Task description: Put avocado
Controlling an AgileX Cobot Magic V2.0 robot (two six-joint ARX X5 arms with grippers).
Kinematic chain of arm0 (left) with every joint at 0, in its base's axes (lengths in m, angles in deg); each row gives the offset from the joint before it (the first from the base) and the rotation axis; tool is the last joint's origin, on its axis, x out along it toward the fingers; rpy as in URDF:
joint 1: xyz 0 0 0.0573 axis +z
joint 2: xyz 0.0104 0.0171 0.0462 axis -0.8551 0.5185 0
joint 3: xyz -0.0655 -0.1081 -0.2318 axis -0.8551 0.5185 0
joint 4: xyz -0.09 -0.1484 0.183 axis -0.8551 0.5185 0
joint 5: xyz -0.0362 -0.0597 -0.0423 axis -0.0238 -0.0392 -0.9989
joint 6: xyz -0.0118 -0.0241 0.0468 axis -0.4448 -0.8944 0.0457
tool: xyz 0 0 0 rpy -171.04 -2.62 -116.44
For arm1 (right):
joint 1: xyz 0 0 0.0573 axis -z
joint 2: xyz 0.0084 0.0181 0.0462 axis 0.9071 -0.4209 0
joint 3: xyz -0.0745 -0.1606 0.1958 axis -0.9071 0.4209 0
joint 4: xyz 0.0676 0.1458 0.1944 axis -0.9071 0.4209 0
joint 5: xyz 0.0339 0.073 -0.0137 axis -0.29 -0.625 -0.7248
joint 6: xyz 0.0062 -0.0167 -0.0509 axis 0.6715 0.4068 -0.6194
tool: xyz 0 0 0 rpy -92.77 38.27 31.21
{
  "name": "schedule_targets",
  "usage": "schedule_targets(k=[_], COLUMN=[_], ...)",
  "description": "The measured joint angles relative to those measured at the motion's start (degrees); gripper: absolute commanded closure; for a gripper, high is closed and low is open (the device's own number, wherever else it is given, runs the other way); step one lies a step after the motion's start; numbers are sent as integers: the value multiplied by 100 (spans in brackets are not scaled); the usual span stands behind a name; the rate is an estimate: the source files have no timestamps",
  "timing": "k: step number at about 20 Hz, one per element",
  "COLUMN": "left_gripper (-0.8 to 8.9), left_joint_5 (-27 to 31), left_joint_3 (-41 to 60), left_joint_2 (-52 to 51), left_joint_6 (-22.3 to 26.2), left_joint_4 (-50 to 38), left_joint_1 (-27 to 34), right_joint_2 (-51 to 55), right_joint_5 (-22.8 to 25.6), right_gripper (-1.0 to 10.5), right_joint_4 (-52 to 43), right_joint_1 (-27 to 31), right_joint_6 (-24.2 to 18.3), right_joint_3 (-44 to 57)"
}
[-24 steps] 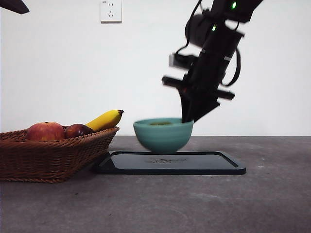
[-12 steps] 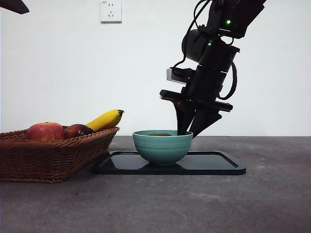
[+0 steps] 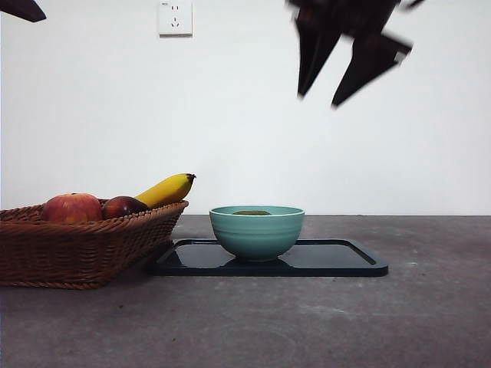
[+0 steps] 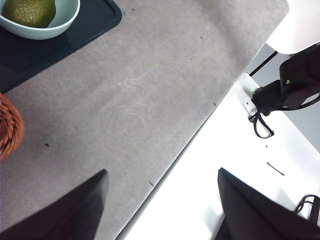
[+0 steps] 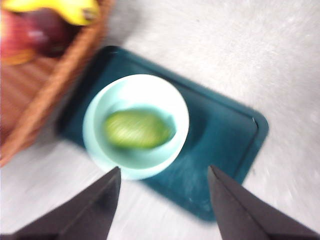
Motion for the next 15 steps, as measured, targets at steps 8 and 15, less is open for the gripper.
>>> schedule_targets(k=[8,15], left_gripper=[472,472], left_joint_5=[-2,0], left_joint_3=[0,0], left_joint_2=[0,0], left_joint_6=[0,0], left_joint_4=[0,0], left_joint_1=[0,0], right_joint_2=[2243,3912], right_joint_5=[-4,-732], right_gripper=[662,662], right_joint_4=[330,275], right_joint_1=[-457,-1213], right_joint_6=[-24,13], right_joint_3=[1165,2955])
